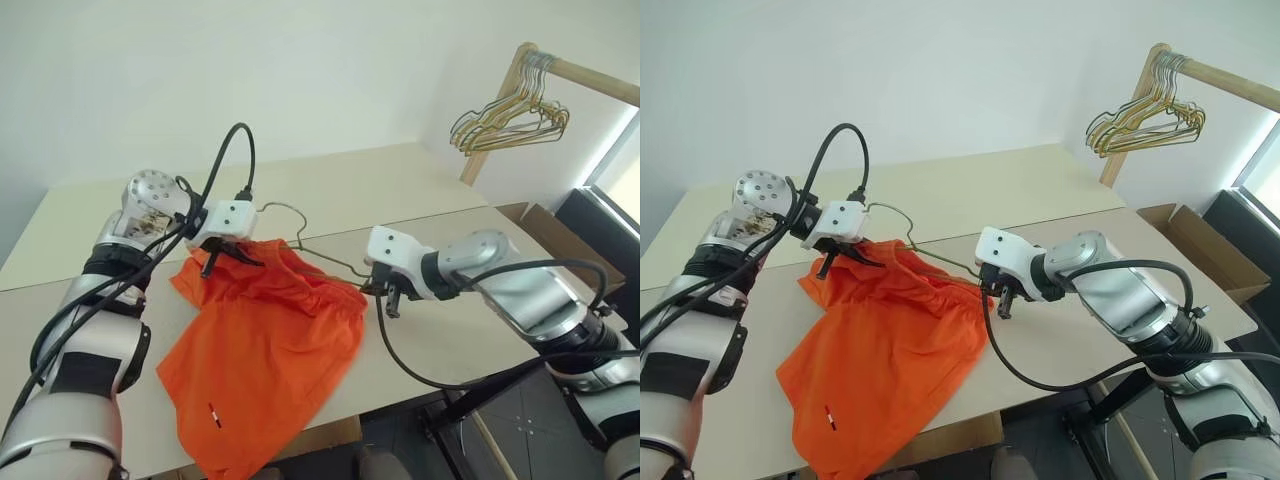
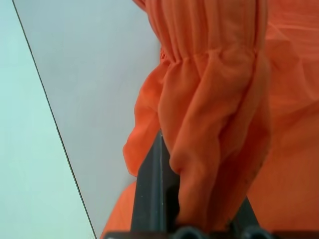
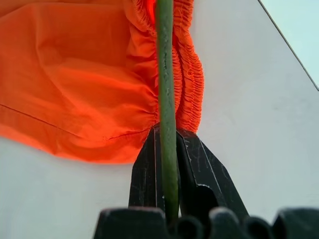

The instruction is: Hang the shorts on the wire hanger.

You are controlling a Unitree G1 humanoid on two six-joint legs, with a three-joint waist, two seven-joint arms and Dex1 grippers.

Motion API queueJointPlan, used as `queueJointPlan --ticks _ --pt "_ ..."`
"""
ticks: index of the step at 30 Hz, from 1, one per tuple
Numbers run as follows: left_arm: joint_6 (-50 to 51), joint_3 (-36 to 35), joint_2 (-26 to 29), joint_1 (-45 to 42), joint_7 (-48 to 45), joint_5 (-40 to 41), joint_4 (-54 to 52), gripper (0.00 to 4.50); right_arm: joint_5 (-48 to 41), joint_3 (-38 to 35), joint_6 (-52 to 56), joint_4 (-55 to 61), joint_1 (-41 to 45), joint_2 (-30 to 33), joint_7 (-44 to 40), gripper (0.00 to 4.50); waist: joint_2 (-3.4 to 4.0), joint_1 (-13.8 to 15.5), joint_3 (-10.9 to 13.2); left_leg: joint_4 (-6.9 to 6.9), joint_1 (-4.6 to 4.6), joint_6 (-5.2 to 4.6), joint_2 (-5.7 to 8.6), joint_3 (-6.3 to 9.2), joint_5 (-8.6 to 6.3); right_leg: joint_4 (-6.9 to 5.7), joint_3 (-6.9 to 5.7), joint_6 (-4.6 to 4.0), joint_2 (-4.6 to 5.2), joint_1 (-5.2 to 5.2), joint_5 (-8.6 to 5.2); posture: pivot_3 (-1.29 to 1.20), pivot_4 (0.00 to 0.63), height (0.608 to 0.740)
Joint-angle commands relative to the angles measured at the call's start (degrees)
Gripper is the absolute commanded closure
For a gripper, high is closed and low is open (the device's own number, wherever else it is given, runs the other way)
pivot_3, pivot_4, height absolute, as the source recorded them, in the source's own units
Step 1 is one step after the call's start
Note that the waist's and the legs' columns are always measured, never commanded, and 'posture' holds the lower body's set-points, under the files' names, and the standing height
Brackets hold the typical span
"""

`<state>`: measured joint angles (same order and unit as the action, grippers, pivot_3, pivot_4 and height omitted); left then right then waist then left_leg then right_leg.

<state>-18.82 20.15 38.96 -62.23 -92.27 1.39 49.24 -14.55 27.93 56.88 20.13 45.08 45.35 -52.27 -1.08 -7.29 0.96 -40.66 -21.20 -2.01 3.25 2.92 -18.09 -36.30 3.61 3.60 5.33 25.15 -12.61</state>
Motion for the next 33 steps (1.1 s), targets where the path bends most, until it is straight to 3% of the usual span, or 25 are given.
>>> queueJointPlan --ticks 1,9,11,17,21,24,28,33 --pt "1.01 -0.69 0.86 0.1 -0.23 1.94 -1.97 4.5 0.19 -4.08 -3.42 2.73 -0.43 1.57 -0.97 3.45 0.0 -0.02 0.0 0.0 0.0 0.0 0.0 0.0 0.0 0.01 0.0 0.0 0.0 0.0 0.0 -0.13 0.0 0.74" --pt "5.01 -2.08 0.97 1.16 -0.23 2.83 -2.68 4.5 -1.65 -12.32 -1.52 6.32 -5.62 6.85 -0.85 0.75 0.0 0.02 0.0 -0.05 -0.01 -0.02 0.0 0.0 -0.01 0.01 -0.01 0.0 0.0 -0.02 0.0 -0.15 0.0 0.74" --pt "5.38 -2.89 0.8 1.03 -0.08 2.26 -2.12 4.5 -3.5 -17.94 0.34 7.53 -8.68 8.21 -0.55 0.05 0.0 0.04 0.0 -0.04 -0.01 -0.03 -0.01 0.0 -0.01 0.01 0.0 0.0 0.0 -0.02 0.0 -0.15 0.0 0.74" --pt "7.52 -5.83 -0.25 -0.42 2.75 1.62 0.18 4.5 -9.48 -39.36 -1.47 9.51 -25.63 9.08 -1.51 0.02 -0.03 0.43 -0.02 -0.09 -0.01 -0.1 -0.01 0.01 -0.06 0.07 -0.04 0.02 0.03 -0.12 0.01 -0.16 0.0 0.74" --pt "9.38 -7.11 -0.69 -0.01 3.09 1.74 -0.86 4.5 -9.04 -44.78 -10.83 12.12 -41.31 1.04 1.84 0.02 -0.15 0.53 -0.12 -0.07 0.03 -0.15 -0.05 0.0 -0.08 0.06 -0.03 0.04 -0.03 -0.2 0.02 -0.15 0.0 0.74" --pt "9.92 -7.72 -1.18 0.26 3.64 1.57 -1.53 4.5 -7.21 -39.27 -17.18 10.7 -44.78 -7.7 6.58 0.02 -0.06 -0.06 -0.15 -0.1 0.08 -0.14 -0.05 -0.1 -0.08 -0.06 0.11 0.04 -0.02 -0.17 0.02 -0.15 0.0 0.74" --pt "10.46 -8.03 -1.33 0.09 3.32 1.38 -1.96 4.5 -1.19 -27.5 -20.86 1.54 -39.2 -20.48 15.88 0.02 -0.02 -1.34 -0.16 -0.06 0.67 -0.14 -0.1 -0.21 -0.09 -0.29 0.31 0.04 -0.08 -0.56 0.01 -0.14 0.0 0.74" --pt "11.64 -8.17 -0.62 0.71 2.57 1.35 -4.02 4.5 1.81 -22.47 -24.1 -10.2 -33.71 -27.66 19.3 0.02 0.04 -1.39 -0.17 0.26 0.99 -0.12 -0.09 -0.08 -0.08 -0.05 0.24 0.03 -0.13 -0.85 0.0 -0.11 0.0 0.74"
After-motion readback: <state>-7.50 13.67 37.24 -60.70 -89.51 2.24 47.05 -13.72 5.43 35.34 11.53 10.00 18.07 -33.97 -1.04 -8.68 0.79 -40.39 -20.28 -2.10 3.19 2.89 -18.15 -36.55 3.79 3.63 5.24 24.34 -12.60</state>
